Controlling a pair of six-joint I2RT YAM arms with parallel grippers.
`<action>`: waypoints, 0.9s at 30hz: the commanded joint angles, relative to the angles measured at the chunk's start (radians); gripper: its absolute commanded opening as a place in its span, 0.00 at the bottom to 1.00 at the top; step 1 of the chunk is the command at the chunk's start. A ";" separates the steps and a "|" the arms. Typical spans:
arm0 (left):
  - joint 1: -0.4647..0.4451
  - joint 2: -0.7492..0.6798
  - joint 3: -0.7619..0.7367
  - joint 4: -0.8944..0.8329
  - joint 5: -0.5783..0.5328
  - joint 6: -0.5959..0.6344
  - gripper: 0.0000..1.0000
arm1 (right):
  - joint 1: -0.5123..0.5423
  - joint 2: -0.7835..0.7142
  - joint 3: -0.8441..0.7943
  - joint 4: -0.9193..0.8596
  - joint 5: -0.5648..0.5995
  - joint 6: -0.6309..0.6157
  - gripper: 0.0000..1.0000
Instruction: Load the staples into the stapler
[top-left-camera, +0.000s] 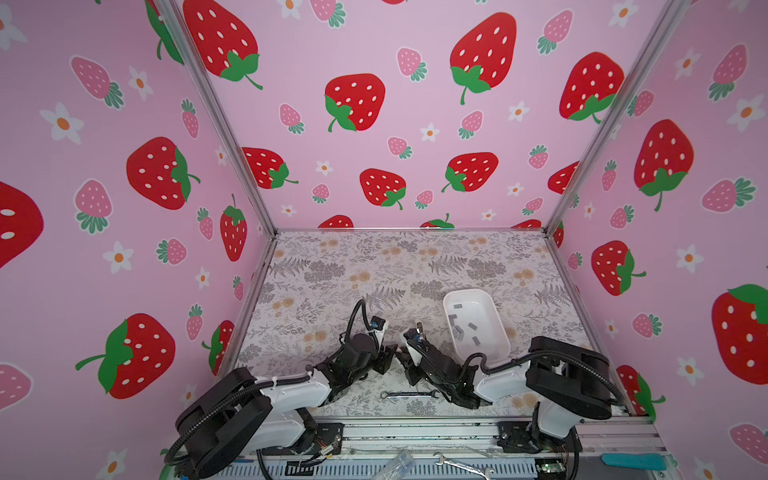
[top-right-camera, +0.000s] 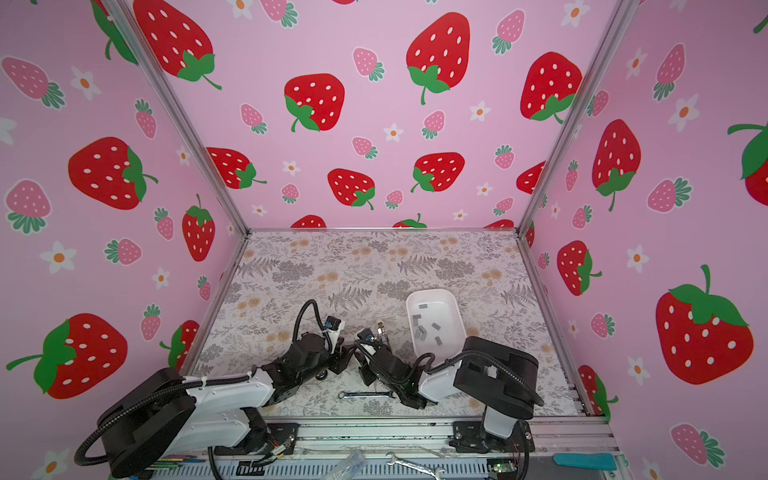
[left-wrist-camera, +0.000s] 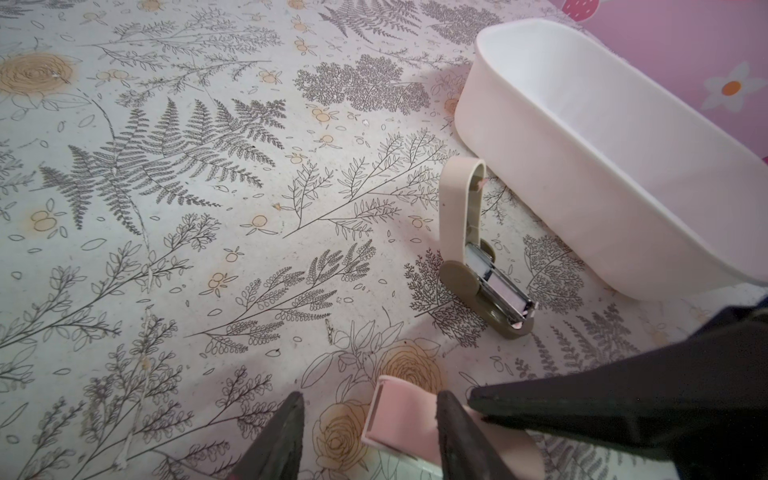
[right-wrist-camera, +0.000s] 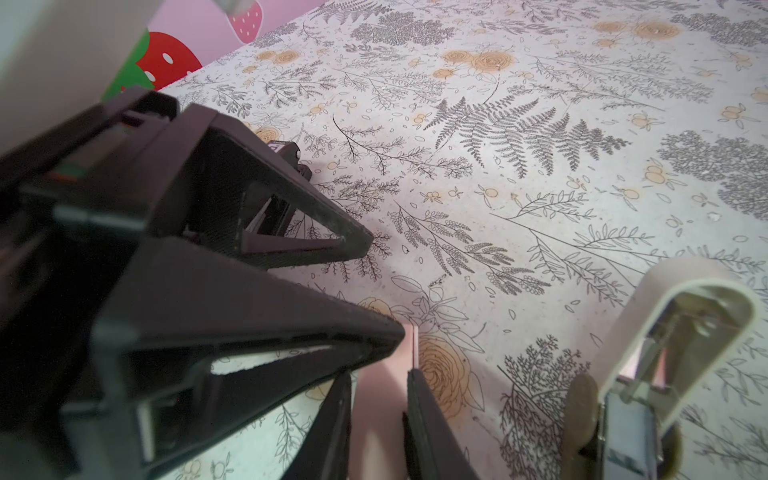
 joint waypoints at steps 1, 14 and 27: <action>-0.009 0.025 -0.015 0.027 0.011 0.005 0.53 | 0.010 0.039 -0.027 -0.018 -0.004 0.022 0.25; -0.012 0.104 -0.012 0.080 0.010 0.032 0.50 | 0.021 0.153 -0.060 0.070 -0.031 0.047 0.23; -0.013 0.135 0.028 0.067 -0.011 0.026 0.49 | 0.022 0.144 -0.064 0.114 -0.011 0.050 0.23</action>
